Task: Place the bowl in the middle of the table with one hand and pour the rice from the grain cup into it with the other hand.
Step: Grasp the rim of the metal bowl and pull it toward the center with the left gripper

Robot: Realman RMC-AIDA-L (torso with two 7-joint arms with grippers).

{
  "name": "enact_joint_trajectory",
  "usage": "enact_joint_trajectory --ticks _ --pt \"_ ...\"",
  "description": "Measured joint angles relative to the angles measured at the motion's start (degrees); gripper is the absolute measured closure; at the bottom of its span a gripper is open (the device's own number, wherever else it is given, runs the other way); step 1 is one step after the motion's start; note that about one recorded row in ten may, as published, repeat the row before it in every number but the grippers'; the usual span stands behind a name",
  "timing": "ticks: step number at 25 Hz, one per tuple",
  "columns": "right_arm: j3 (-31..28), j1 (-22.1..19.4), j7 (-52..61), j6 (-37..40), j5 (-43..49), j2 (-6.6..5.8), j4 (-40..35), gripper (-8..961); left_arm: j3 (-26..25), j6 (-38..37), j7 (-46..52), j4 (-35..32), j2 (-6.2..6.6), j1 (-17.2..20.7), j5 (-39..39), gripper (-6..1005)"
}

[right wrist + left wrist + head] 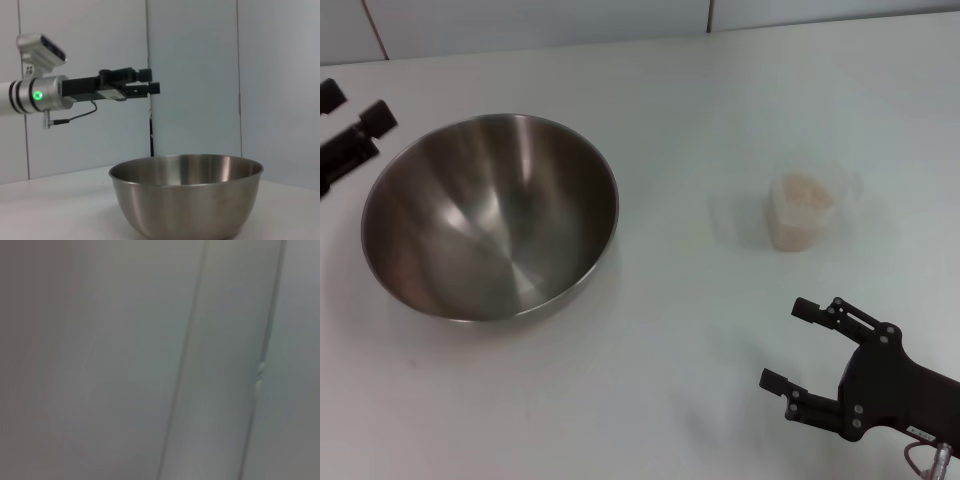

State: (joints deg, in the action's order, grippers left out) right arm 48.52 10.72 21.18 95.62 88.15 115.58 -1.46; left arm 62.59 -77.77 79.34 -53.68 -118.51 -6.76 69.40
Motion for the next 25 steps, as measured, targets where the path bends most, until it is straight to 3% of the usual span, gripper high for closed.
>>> enact_joint_trajectory --ticks 1,2,4,5,6,7,8,9,15,25 --pt "0.0 -0.01 0.0 0.0 0.0 0.08 -0.13 114 0.0 0.0 0.0 0.0 0.0 0.0 0.0 192" --pt "0.0 -0.07 0.0 0.0 0.0 0.28 -0.57 114 0.89 5.15 5.66 -5.55 0.06 0.93 3.18 193" --pt "-0.01 -0.14 0.0 0.02 0.0 0.35 -0.8 114 0.89 5.15 5.66 -5.55 0.06 0.93 3.18 196" --pt "0.0 -0.19 0.0 0.1 0.0 0.4 -0.93 114 1.94 12.45 17.4 -13.52 0.19 1.13 13.84 198" --pt "0.0 -0.22 0.0 0.21 0.0 0.42 -0.99 114 1.94 12.45 17.4 -13.52 0.19 1.13 13.84 199" --pt "0.0 -0.24 0.0 0.4 0.0 0.43 -1.03 115 2.63 14.95 25.24 -17.19 0.13 0.38 22.63 201" --pt "0.0 -0.24 0.0 0.4 0.0 0.43 -1.03 115 2.63 14.95 25.24 -17.19 0.13 0.38 22.63 202" --pt "0.0 -0.29 0.0 0.44 0.0 0.43 -1.03 115 4.91 17.41 37.98 -23.03 -0.12 -1.33 39.22 204" --pt "0.0 -0.32 0.0 0.47 0.0 0.53 -1.01 114 6.3 17.76 42.37 -25.03 -0.05 -2.18 44.56 213" --pt "0.0 0.05 0.0 0.61 0.0 0.53 -1.12 113 6.11 14.65 46.22 -21.57 0.14 -6.71 52.05 227"
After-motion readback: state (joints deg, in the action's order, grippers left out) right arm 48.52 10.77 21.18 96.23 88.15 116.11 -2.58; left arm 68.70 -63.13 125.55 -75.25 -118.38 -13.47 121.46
